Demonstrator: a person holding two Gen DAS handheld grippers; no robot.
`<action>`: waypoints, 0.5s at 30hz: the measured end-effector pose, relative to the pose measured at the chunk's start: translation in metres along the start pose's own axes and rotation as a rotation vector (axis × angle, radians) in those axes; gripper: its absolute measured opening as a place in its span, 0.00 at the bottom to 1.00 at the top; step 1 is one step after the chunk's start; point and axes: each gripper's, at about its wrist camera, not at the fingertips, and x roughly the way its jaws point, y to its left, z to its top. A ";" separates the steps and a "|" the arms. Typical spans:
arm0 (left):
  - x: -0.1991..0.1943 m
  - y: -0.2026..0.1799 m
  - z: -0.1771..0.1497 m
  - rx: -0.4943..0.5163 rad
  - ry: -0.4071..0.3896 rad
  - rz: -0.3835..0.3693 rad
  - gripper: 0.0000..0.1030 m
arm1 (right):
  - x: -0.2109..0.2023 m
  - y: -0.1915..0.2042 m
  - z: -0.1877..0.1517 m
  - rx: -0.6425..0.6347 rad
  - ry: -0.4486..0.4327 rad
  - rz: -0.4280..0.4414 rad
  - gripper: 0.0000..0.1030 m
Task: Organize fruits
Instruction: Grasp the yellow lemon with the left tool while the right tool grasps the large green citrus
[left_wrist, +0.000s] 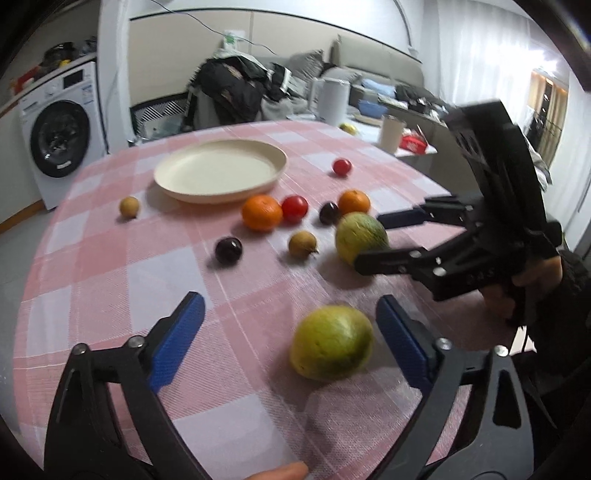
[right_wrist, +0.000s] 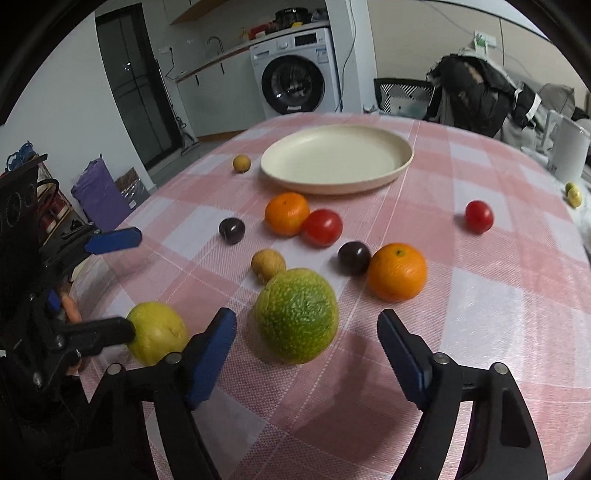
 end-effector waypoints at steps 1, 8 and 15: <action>0.002 -0.001 -0.001 0.010 0.011 -0.002 0.85 | 0.001 0.001 0.000 -0.003 0.003 0.000 0.78; 0.018 -0.012 -0.008 0.056 0.092 -0.041 0.69 | 0.007 0.003 0.001 -0.002 0.023 0.000 0.64; 0.027 -0.016 -0.012 0.064 0.126 -0.093 0.47 | 0.012 0.005 0.001 -0.006 0.042 -0.001 0.51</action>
